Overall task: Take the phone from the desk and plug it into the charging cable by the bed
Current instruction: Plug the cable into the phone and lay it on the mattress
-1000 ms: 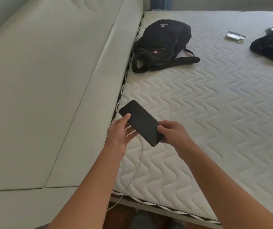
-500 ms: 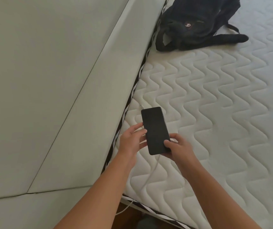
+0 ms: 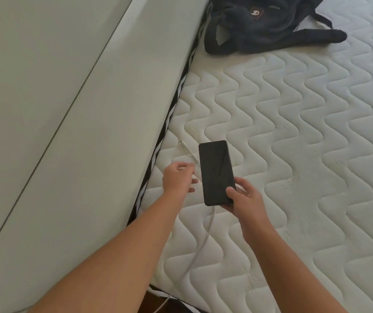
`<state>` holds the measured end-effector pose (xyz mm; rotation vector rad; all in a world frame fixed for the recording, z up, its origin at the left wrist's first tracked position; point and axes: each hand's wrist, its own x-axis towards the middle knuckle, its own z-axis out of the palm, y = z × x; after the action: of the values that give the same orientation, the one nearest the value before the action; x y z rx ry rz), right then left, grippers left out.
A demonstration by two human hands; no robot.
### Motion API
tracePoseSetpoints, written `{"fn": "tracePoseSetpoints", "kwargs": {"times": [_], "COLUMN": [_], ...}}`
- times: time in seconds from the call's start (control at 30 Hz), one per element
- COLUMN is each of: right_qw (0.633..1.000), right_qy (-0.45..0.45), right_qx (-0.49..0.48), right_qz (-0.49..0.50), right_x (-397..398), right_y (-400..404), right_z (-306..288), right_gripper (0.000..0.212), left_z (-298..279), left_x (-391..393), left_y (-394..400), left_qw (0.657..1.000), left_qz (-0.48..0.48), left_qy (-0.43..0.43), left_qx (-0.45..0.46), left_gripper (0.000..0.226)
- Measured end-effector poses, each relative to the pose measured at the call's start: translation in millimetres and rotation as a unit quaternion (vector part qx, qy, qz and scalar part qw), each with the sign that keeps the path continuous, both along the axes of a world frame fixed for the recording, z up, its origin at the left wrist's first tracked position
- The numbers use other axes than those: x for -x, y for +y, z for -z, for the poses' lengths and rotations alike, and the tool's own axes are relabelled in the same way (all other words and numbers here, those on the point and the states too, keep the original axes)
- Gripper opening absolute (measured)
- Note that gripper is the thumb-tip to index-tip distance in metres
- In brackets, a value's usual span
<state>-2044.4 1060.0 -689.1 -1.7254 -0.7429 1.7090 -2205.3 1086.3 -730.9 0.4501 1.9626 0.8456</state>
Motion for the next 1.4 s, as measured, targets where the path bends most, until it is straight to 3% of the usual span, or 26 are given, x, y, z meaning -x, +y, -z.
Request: {"fn": "tracePoseSetpoints", "kwargs": {"times": [0.13,0.23,0.43,0.6,0.67,0.73,0.83,0.97,1.23,1.4], "right_qw": [1.0,1.0,1.0,0.998,0.996,0.993,0.988,0.977,0.935,0.927], "right_qy": [-0.002,0.007,0.027,0.034,0.043,0.055,0.073,0.131,0.277,0.284], "right_qx": [-0.001,-0.009,-0.011,-0.009,-0.003,0.004,0.017,0.055,0.115,0.144], "right_qz": [0.003,-0.002,0.0,0.052,0.08,0.106,0.137,0.16,0.189,0.196], "right_x": [-11.4,-17.6,-20.1,-20.5,-21.0,-22.0,-26.5,-35.1,-27.6,-12.0], "right_y": [14.4,21.1,24.4,20.1,18.7,18.4,20.4,24.8,14.7,6.4], "right_z": [4.5,6.8,17.0,25.3,23.8,21.4,18.2,13.3,4.0,-2.5], "right_gripper": [0.024,0.021,0.02,0.021,0.022,0.023,0.021,0.026,0.021,0.01], "left_z": [23.4,38.9,61.4,64.6,58.4,48.1,29.5,10.4,-15.5,-32.9], "left_x": [4.3,9.8,21.1,22.4,11.4,-2.2,-15.9,-21.6,-46.3,-47.2], "left_y": [39.2,60.7,87.7,92.7,84.1,67.1,27.0,-24.0,-73.9,-91.8], "left_qw": [0.979,0.96,0.946,0.922,0.941,0.969,0.985,0.985,0.987,0.986], "left_qz": [0.116,0.147,0.186,0.232,0.225,0.197,0.142,0.115,0.077,0.043], "left_qy": [0.163,0.225,0.245,0.303,0.252,0.146,0.022,-0.017,-0.114,-0.127], "left_qx": [0.05,0.075,0.103,0.059,0.025,-0.021,-0.096,-0.131,-0.087,-0.098], "left_gripper": [0.042,0.051,0.043,0.019,0.013,0.006,0.018,0.024,0.029,0.025]}}
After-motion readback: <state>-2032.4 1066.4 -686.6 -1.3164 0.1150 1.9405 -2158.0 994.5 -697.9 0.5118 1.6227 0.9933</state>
